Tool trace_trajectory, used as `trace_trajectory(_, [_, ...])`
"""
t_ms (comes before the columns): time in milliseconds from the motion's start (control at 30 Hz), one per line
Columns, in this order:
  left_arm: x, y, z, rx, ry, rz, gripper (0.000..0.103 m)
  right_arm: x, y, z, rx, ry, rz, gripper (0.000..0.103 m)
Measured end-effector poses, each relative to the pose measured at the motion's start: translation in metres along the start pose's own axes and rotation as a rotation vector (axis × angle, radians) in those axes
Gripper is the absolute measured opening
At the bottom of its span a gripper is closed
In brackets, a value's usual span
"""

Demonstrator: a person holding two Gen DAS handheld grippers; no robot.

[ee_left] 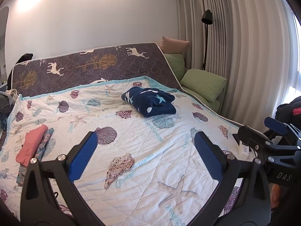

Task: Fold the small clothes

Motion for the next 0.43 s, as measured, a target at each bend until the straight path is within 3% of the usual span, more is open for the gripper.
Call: trace_trajectory(433, [0.004, -0.008, 0.012, 0.04, 0.004, 0.001, 0.102, 0.001, -0.001, 0.009, 0.015, 0.0, -0.018, 0.103])
Point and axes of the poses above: each gripper's, at about its wrist camera, not at the fingertips, and z roughly the way its jaws point, x to its left, y to its top, the point moved 10 cm from there along z, roughly the way its jaws point, and after that the axes turned 11 degrees about y, right-handed, at the moved point
